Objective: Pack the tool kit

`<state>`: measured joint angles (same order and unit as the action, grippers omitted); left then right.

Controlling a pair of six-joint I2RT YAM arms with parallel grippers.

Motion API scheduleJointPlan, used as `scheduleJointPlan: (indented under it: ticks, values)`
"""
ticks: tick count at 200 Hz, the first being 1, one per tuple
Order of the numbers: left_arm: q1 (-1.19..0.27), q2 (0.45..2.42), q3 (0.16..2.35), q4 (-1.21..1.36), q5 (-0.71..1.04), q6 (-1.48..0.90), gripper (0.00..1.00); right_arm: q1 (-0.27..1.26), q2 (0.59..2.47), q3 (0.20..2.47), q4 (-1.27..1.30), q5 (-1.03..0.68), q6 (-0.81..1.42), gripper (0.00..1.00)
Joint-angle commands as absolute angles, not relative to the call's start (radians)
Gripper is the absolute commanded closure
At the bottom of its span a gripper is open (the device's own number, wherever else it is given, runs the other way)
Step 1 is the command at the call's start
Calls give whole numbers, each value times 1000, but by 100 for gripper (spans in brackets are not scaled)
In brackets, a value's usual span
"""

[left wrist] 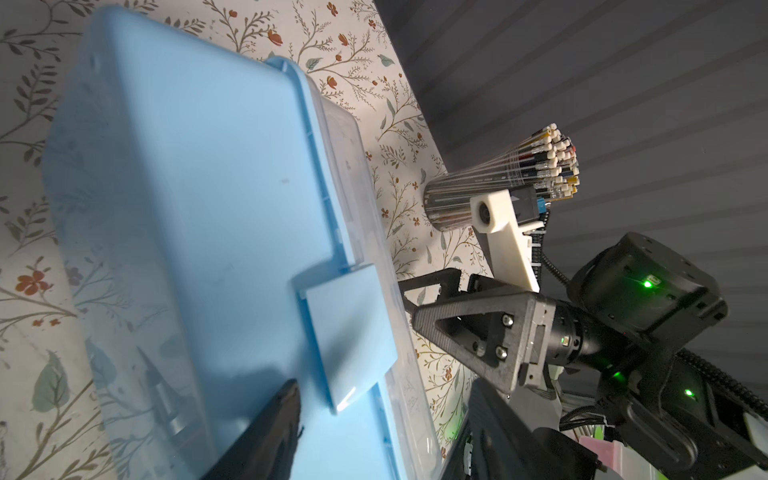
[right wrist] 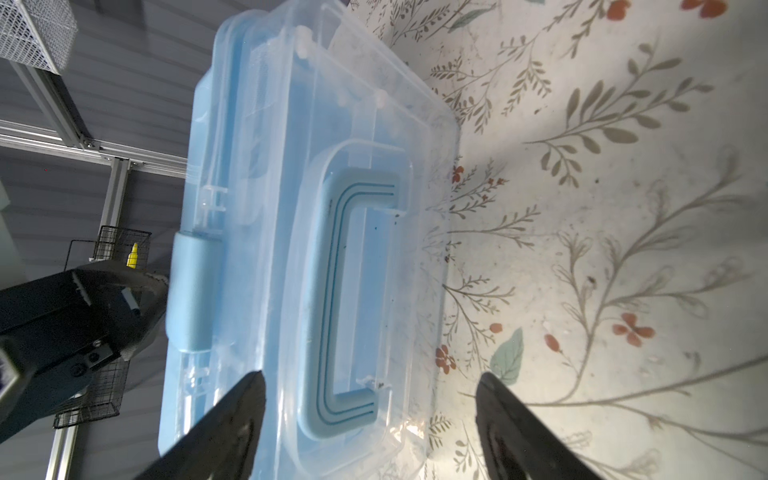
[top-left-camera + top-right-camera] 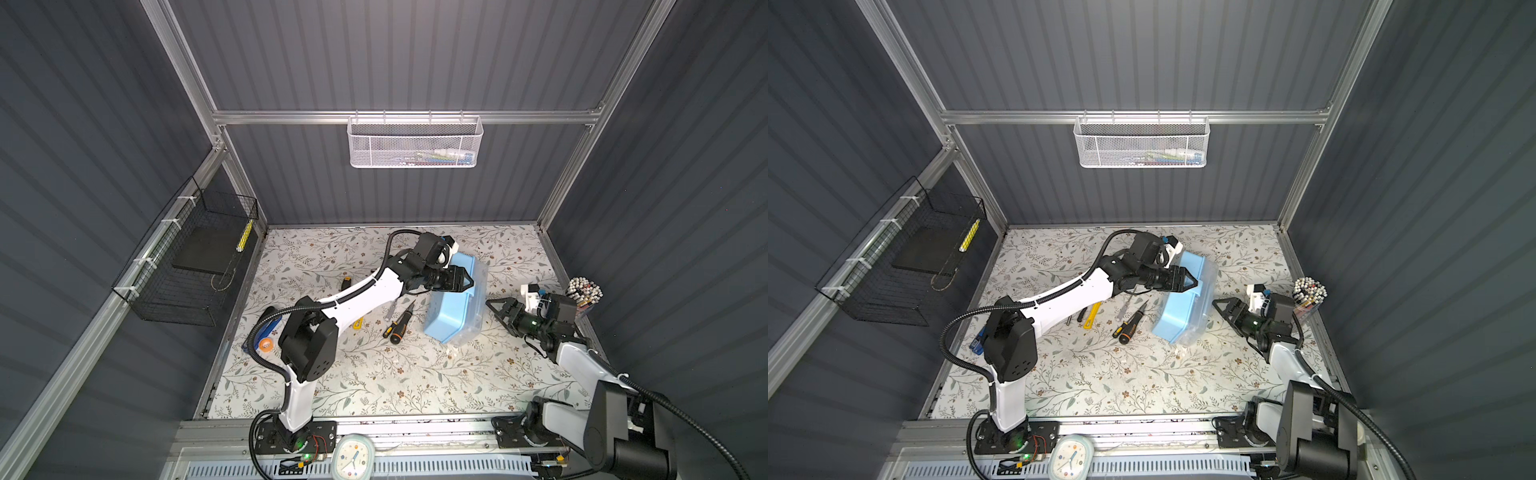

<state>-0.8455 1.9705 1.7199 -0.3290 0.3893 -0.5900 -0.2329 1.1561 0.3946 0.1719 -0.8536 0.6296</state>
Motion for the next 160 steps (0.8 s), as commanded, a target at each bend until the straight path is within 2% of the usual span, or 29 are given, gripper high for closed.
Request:
scheduleJointPlan:
  ticks: [1, 84, 160]
  values:
    - [-851, 1999, 1756, -363, 415, -605, 34, -230, 1136, 386, 195, -894, 650, 20]
    - [-851, 2054, 1843, -478, 389, -609, 31, -183, 1247, 386, 402, -923, 743, 15]
    - [-850, 2088, 1891, -532, 417, -672, 29, -171, 1265, 395, 411, -923, 742, 16]
